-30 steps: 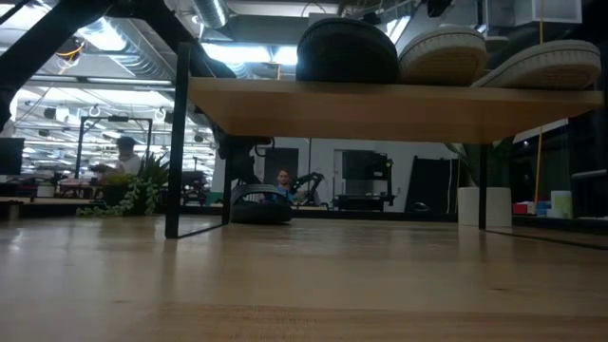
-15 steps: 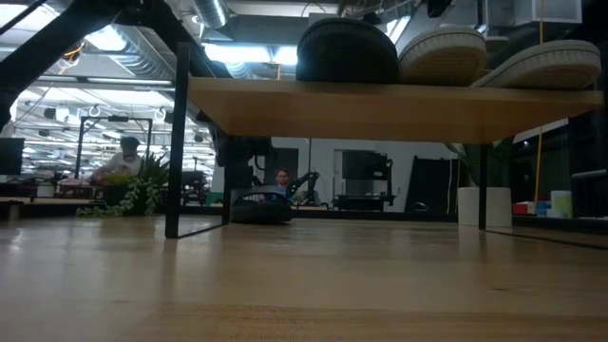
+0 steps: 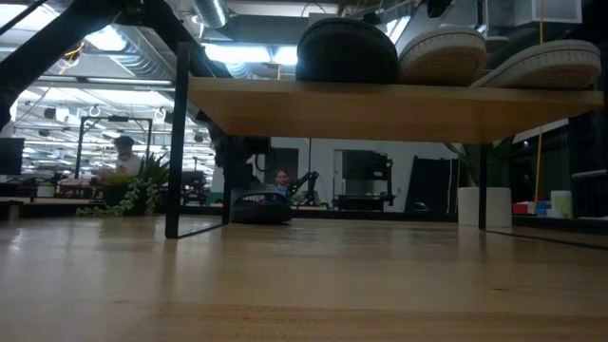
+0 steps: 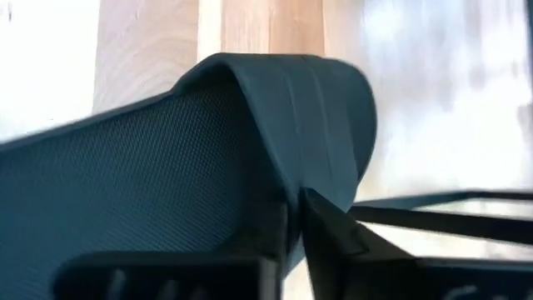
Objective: Pick and place slides into the shelf
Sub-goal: Put the black slide on the shelf
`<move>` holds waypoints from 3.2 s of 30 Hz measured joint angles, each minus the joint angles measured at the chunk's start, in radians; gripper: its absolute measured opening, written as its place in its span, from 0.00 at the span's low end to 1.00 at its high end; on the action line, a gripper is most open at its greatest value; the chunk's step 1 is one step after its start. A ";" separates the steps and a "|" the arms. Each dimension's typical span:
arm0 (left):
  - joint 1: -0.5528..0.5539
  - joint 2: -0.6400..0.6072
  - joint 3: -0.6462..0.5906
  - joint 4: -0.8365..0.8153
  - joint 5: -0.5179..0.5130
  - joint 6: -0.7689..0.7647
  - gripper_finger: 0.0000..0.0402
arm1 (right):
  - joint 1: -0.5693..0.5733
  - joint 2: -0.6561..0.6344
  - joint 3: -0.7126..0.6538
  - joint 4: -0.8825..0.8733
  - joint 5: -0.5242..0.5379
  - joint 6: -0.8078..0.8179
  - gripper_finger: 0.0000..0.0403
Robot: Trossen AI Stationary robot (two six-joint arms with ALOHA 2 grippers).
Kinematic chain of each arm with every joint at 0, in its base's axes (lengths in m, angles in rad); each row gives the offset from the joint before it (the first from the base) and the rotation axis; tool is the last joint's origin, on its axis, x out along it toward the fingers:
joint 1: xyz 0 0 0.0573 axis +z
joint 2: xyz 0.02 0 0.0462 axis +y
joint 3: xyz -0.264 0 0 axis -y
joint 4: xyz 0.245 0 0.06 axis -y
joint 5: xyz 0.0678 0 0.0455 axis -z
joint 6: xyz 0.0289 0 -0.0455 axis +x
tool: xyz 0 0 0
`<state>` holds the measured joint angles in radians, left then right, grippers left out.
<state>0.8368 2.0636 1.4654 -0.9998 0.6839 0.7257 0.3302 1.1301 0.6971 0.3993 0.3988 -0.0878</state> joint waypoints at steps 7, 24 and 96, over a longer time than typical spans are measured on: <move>0.002 -0.007 0.002 -0.005 -0.046 0.044 0.02 | 0.000 0.000 0.000 -0.018 0.000 -0.003 0.07; 0.052 -0.015 0.275 -0.307 -0.104 0.044 0.01 | 0.000 0.000 0.000 -0.151 0.000 0.022 0.07; -0.514 -0.532 0.297 -0.475 -0.071 -0.425 0.00 | 0.000 0.000 0.000 -0.255 -0.001 -0.031 0.07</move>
<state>0.3225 1.5319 1.7625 -1.4752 0.6132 0.3005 0.3302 1.1305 0.6971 0.1444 0.3979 -0.1190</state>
